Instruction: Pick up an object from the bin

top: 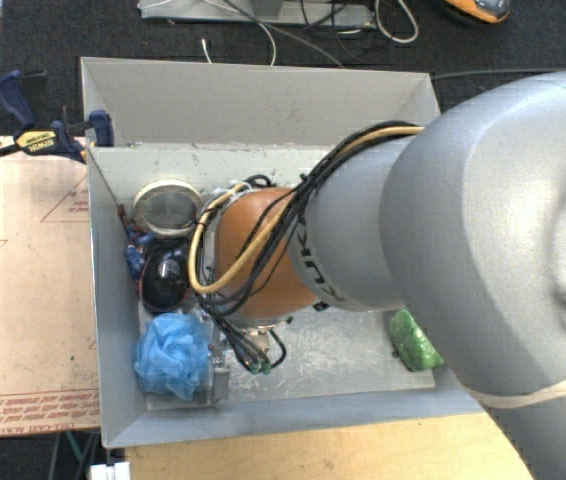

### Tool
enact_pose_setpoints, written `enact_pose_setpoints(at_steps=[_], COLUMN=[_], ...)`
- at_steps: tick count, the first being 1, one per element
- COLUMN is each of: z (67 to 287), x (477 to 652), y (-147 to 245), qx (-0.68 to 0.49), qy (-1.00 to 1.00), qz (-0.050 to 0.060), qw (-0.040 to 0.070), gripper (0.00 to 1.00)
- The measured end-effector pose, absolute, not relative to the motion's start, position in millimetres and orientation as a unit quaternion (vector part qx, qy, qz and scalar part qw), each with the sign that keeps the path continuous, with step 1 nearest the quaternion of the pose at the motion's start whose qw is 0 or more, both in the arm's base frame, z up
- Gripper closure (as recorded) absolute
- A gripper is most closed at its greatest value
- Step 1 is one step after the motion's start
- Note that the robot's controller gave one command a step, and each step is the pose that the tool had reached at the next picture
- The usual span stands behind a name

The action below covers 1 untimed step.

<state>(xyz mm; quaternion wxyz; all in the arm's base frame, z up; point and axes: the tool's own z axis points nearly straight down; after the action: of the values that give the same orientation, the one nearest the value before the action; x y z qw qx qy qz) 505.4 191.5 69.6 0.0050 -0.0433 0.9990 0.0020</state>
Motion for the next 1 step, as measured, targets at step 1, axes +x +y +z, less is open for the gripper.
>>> enact_pose_setpoints(at_steps=[1], z=[69.9], x=[533.6], y=[232.2], qx=[-0.105], qy=[0.994], qz=[0.002], qw=[0.001], gripper=[0.0])
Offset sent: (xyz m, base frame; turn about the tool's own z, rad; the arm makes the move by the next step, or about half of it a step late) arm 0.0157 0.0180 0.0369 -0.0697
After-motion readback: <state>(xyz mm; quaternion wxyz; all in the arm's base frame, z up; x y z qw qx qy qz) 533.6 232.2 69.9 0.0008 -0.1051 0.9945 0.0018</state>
